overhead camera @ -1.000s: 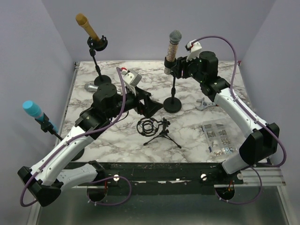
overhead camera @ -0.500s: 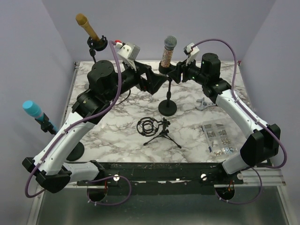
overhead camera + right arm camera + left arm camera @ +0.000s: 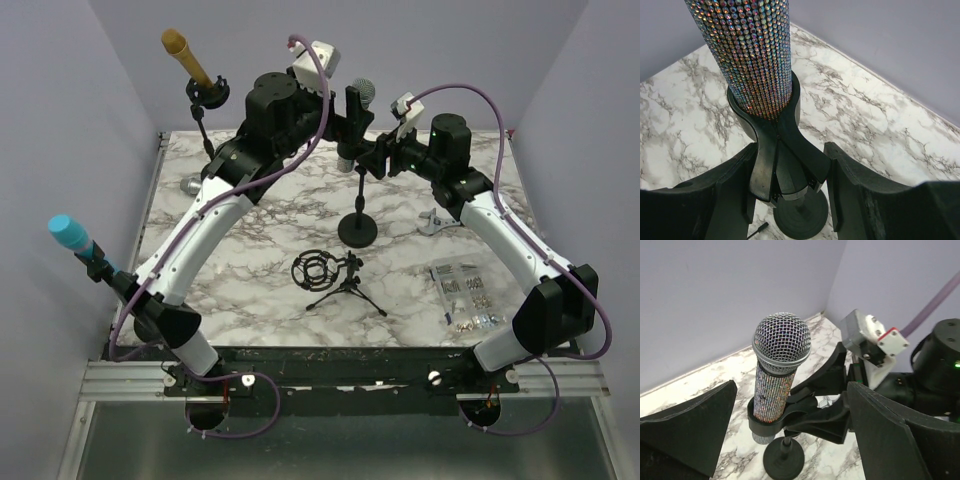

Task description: Remove the microphone from the stand

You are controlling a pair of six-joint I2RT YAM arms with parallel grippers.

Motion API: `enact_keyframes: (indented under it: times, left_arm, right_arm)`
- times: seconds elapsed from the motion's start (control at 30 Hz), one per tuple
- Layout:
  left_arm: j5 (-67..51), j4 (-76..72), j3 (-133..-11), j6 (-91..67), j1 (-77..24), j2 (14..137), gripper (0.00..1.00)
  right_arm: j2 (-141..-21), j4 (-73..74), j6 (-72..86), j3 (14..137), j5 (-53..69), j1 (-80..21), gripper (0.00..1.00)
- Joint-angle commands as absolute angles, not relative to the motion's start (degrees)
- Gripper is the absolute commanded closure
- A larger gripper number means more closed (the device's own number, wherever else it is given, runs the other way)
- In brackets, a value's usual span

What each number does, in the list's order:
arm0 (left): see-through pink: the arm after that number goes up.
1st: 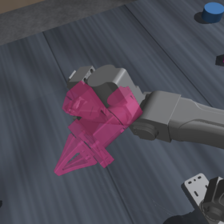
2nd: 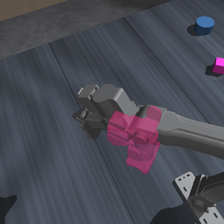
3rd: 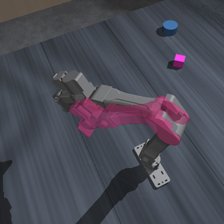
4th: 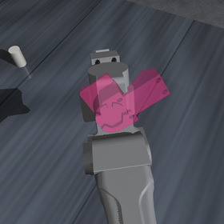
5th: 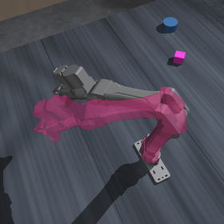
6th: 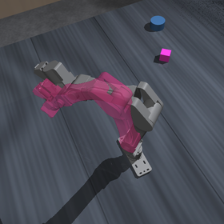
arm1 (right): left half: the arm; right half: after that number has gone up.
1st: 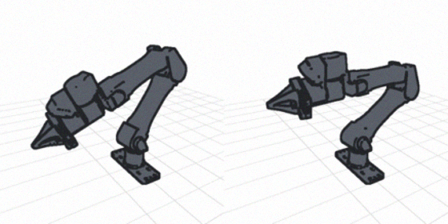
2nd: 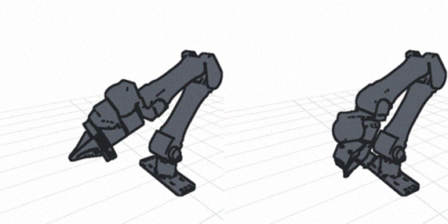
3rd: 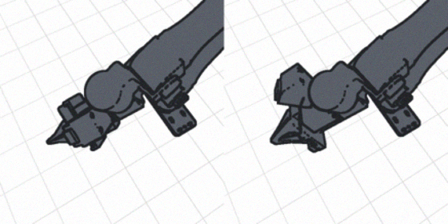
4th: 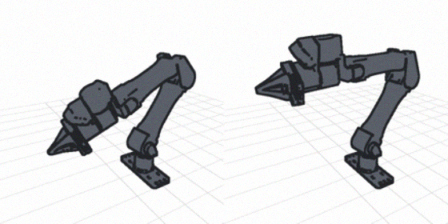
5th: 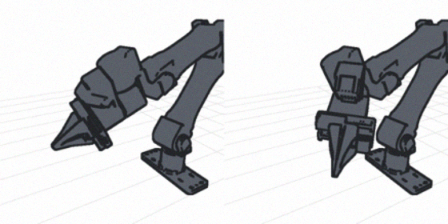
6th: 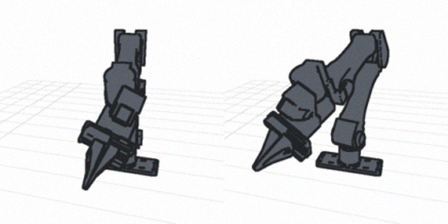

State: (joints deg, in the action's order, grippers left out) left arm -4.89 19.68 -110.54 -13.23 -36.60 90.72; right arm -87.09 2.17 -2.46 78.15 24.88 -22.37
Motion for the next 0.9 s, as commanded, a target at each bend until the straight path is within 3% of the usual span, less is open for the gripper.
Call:
enact_keyframes:
  times: [0.0,0.43,0.7,0.87]
  left_arm:
    - [-2.60,20.75,-113.04,-10.05,-36.36,95.00,0.06]
    - [1.12,11.19,-108.93,-10.13,-36.34,99.40,0.12]
    - [0.16,8.05,-109.45,-10.01,-36.33,101.42,0.35]
    - [-2.64,6.47,-108.22,-10.45,-36.41,101.08,0.54]
  right_arm:
    - [-87.18,4.75,-0.74,76.83,27.43,-22.42,0.66]
    - [-88.28,5.24,-1.62,76.82,26.42,-22.40,0.60]
    - [-87.80,5.45,-1.68,76.99,26.94,-22.32,0.54]
    - [-87.08,4.69,-1.04,76.56,26.73,-22.28,0.36]
